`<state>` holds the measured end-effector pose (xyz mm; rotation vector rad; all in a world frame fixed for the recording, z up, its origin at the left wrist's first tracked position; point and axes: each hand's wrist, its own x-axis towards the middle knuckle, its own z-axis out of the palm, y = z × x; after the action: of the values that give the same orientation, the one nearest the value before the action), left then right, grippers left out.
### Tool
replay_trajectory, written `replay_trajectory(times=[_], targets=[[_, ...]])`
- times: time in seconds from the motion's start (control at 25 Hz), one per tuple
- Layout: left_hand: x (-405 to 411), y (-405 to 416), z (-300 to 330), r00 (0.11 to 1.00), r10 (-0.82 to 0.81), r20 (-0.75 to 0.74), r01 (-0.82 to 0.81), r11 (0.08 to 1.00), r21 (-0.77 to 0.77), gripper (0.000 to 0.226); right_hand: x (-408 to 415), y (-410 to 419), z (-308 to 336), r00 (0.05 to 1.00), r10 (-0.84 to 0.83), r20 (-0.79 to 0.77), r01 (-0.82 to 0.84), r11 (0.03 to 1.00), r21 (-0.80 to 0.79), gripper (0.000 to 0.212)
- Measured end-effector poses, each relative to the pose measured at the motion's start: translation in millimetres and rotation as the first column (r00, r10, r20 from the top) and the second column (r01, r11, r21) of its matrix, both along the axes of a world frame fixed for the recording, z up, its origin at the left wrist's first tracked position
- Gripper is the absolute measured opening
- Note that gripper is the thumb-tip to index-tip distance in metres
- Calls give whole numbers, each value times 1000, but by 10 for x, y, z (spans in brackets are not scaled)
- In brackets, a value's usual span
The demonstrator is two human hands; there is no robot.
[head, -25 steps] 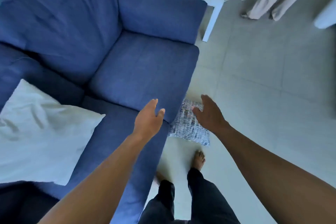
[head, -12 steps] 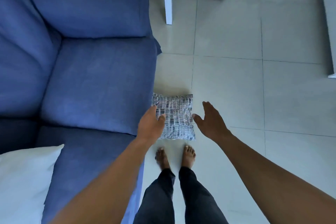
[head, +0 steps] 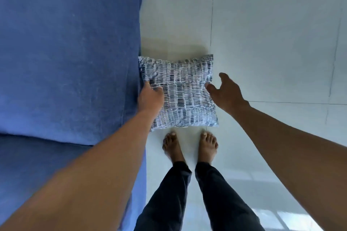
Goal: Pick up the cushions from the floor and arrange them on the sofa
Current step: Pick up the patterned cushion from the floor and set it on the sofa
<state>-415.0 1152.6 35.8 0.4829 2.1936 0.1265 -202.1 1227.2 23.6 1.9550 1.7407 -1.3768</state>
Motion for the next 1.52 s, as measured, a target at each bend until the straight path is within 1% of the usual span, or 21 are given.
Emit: replay_trajectory(times=[0.16,0.28,0.4,0.48,0.52,0.56,0.6,0.64,0.68,0.72,0.76,0.8,0.88,0.92,1.0,1.08,1.2,1.32,1.4,1.48,1.52], targets=[[-109,116,-1093,978,171,-119,-170,985,19,66,-50,66,-1101,994,-107,16,108,993,-47,77],[-266,197,-1739,905,393,-164,-385,920,77,68,-70,102,-1680,972,-234,28,236,971,-51,77],[-522,113,-2373,824,559,-97,-542,826,154,86,-126,159,-2115,929,-369,13,369,925,-92,88],[-655,-70,-2934,797,602,-39,-590,791,164,103,-141,168,-2271,860,-508,-52,491,850,-192,107],[-697,-138,-3170,773,634,-1,-626,763,161,112,-145,163,-2287,802,-591,-83,556,790,-258,111],[-702,-181,-3287,735,675,54,-674,722,153,115,-146,145,-2272,739,-662,-128,599,732,-324,104],[-667,-191,-3271,700,703,129,-714,683,152,108,-154,127,-2235,679,-711,-183,623,690,-370,88],[-598,-174,-3133,675,711,197,-738,659,147,96,-156,107,-2154,624,-746,-234,641,659,-393,70],[-466,-129,-2854,666,703,250,-743,655,139,80,-130,87,-2033,576,-770,-274,655,635,-409,55],[-311,-49,-2451,664,690,290,-744,649,160,63,-71,82,-1883,537,-788,-301,671,616,-413,44],[-124,25,-2010,671,672,312,-737,650,184,45,21,79,-1707,512,-797,-320,685,604,-408,38],[-26,52,-1730,685,653,323,-723,661,200,31,120,90,-1510,502,-799,-330,696,600,-394,35],[129,55,-1268,717,608,342,-691,686,228,18,294,116,-1111,488,-799,-351,714,596,-367,31],[159,65,-1063,730,587,351,-676,697,240,18,364,135,-885,476,-802,-361,722,590,-360,27],[220,78,-519,723,558,407,-676,692,253,25,469,161,-354,474,-792,-384,721,600,-347,21],[201,81,67,715,538,447,-681,682,268,19,530,195,221,480,-773,-415,715,619,-325,19],[137,54,981,778,456,433,-608,722,331,11,602,222,1084,487,-750,-448,700,642,-315,24],[81,33,1821,816,368,446,-547,740,391,16,639,245,1873,501,-720,-480,670,674,-312,31],[36,-2,2398,839,321,439,-510,745,431,20,632,259,2468,465,-726,-507,679,660,-321,30],[-21,-56,2929,865,280,415,-470,740,481,16,602,244,3045,407,-732,-546,689,639,-343,31],[-55,-87,3186,870,262,417,-462,727,507,13,587,227,3317,400,-714,-575,678,653,-339,32]])
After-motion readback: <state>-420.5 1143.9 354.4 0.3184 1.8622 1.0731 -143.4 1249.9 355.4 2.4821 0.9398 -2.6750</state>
